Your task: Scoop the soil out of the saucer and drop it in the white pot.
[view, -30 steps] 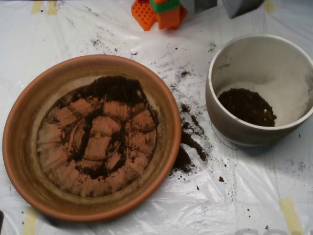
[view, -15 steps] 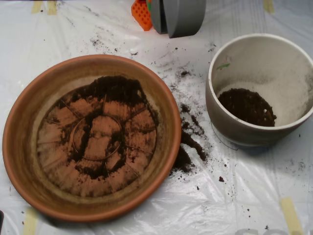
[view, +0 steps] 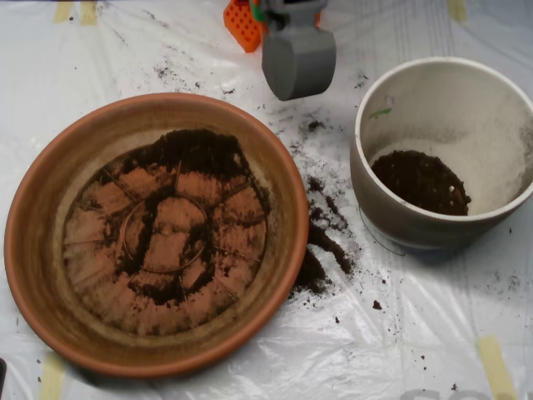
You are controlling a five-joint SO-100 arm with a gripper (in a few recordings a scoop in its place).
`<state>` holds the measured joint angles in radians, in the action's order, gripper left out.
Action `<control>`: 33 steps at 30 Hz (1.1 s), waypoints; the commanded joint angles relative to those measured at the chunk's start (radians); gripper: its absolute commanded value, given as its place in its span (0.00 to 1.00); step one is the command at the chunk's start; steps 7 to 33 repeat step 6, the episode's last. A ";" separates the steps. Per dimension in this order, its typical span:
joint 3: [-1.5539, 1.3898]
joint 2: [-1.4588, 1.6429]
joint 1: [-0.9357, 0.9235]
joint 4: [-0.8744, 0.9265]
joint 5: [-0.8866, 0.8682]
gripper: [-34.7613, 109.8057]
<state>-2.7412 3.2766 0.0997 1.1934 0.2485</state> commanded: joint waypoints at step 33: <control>-0.158 0.072 0.115 -0.078 -0.040 0.24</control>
